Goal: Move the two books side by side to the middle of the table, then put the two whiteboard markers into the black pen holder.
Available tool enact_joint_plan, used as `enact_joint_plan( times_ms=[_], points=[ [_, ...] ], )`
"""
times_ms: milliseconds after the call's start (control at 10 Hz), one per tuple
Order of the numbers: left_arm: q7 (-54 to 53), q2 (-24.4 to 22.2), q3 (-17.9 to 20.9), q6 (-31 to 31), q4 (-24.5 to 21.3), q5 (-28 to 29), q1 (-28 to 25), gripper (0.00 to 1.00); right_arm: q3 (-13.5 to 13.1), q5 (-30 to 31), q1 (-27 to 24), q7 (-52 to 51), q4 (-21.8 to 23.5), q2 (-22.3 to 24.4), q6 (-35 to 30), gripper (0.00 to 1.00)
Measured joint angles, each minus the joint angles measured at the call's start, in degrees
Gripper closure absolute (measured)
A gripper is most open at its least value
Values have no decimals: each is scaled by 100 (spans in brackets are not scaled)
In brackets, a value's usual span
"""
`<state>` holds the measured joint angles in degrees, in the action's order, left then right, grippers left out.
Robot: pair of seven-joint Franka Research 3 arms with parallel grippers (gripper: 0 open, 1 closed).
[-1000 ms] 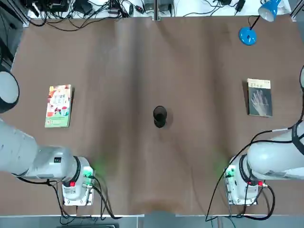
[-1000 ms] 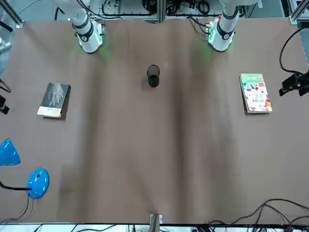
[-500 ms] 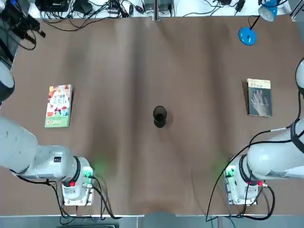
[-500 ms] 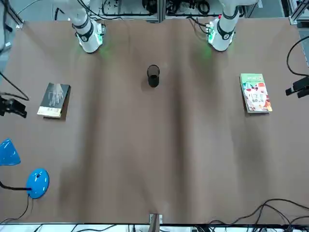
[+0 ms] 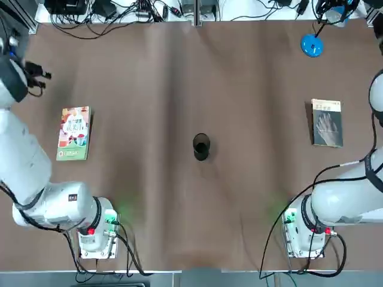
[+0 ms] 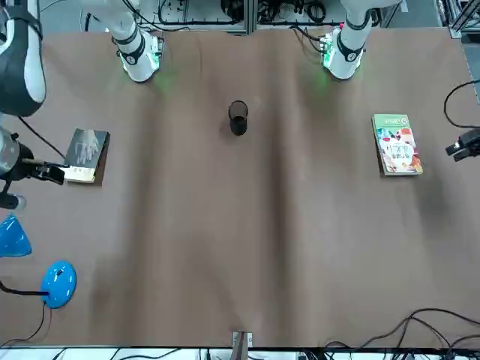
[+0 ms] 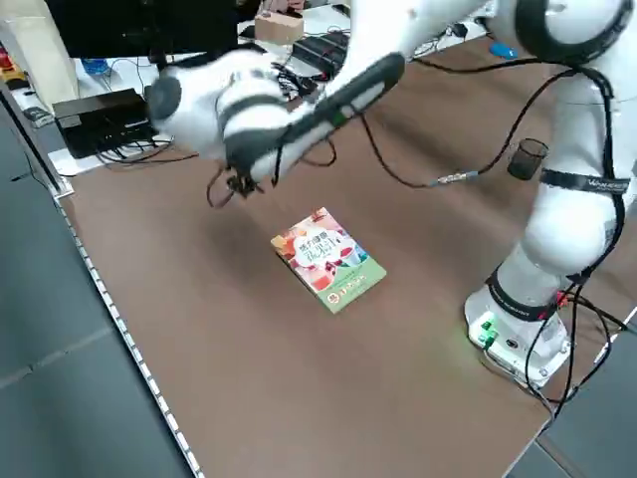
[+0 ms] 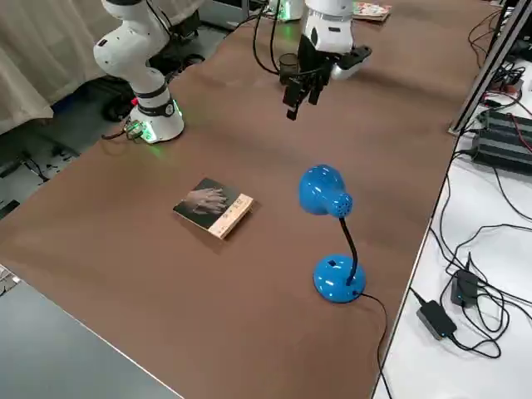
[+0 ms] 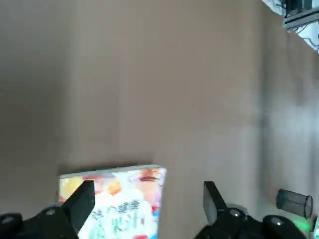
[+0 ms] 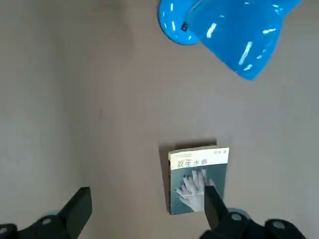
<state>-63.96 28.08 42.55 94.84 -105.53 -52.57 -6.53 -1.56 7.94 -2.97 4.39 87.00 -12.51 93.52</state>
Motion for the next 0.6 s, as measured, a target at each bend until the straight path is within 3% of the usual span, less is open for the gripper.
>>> enact_joint_plan(
  times_ms=[300, 600],
  points=[
    [-964, 1023, -3, -60, 68, -633, -390, 4, -53, -637, -924, -1191, -55, 23, -77, 0],
    [-1205, 1364, -95, -274, 138, -797, -722, 4, -78, -1546, -1970, -2929, -94, 33, -150, 0]
  ],
)
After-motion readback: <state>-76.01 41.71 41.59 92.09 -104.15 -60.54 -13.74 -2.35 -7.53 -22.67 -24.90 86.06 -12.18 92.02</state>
